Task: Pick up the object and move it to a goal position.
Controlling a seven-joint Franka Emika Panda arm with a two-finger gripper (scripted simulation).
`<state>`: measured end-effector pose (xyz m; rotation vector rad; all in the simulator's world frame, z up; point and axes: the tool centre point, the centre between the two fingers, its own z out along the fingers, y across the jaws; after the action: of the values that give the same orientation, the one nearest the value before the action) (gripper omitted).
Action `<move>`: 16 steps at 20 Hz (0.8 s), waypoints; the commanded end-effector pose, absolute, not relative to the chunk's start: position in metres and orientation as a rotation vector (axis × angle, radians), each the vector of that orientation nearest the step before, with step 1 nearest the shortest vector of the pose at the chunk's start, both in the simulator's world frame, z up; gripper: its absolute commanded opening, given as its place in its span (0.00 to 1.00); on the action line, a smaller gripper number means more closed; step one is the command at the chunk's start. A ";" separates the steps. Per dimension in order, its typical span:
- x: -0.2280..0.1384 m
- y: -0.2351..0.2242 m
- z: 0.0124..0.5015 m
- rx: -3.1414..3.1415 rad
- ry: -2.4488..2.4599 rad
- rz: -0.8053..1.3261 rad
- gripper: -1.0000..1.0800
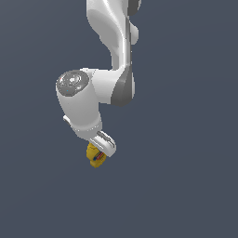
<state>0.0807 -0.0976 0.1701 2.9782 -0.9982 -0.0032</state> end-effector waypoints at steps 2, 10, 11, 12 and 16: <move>0.079 -0.095 0.175 2.979 -0.998 -0.001 0.00; 0.064 -0.073 0.203 2.979 -0.998 -0.001 0.00; 0.061 -0.069 0.208 2.979 -0.998 -0.001 0.00; 0.058 -0.064 0.214 2.979 -0.998 -0.001 0.00; 0.042 -0.042 0.244 2.979 -0.998 -0.001 0.00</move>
<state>0.0465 -0.0513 0.2266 2.9753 -0.9985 -0.0167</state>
